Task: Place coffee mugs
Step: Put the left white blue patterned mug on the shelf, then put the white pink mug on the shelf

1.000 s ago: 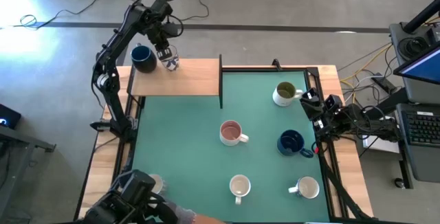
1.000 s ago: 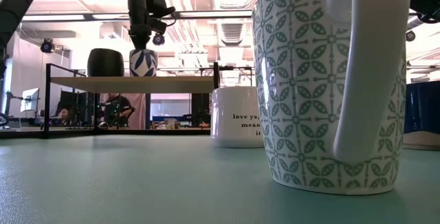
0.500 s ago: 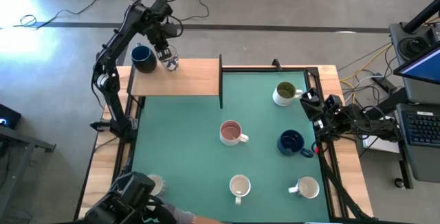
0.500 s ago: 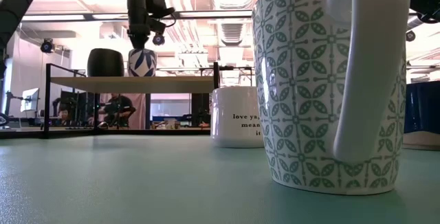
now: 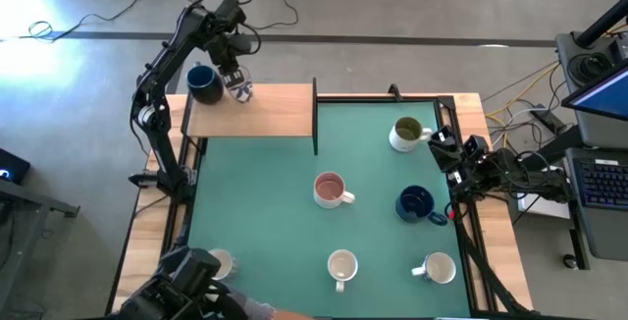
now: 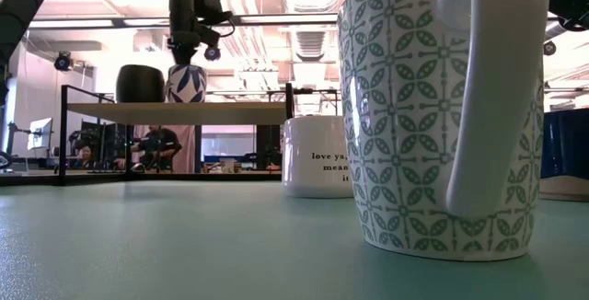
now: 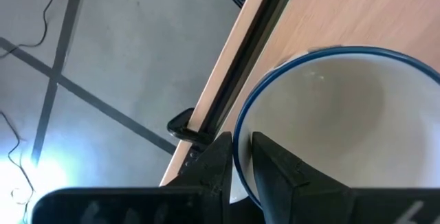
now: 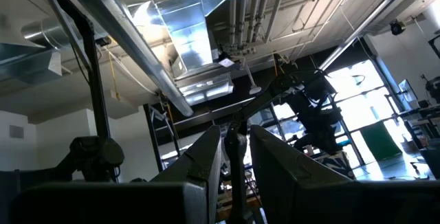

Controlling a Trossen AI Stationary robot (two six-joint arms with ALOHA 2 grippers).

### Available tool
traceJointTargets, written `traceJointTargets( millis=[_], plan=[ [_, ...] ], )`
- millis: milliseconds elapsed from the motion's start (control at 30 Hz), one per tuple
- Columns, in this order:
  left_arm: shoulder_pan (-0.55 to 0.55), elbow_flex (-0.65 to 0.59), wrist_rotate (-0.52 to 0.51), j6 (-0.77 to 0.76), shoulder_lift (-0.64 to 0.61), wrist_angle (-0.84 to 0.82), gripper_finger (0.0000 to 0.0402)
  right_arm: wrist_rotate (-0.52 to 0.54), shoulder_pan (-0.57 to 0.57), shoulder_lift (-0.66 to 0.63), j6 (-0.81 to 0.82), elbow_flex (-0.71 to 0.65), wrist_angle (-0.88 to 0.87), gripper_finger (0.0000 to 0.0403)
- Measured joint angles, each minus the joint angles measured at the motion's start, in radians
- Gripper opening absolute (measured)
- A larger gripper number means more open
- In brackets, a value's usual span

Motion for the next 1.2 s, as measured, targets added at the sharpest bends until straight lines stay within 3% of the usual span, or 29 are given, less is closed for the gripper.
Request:
traceJointTargets(
  millis=[567,1200],
  plan=[
    [0.0,0.0,0.015,-0.025,-0.006,0.028,0.0041,0.0,0.0,0.0,0.0,0.0,0.0,0.0068],
    [-0.049,0.0,0.079,-0.078,-0.076,0.079,0.0113,0.0,0.0,0.0,0.0,0.0,0.0,0.0068]
  ],
)
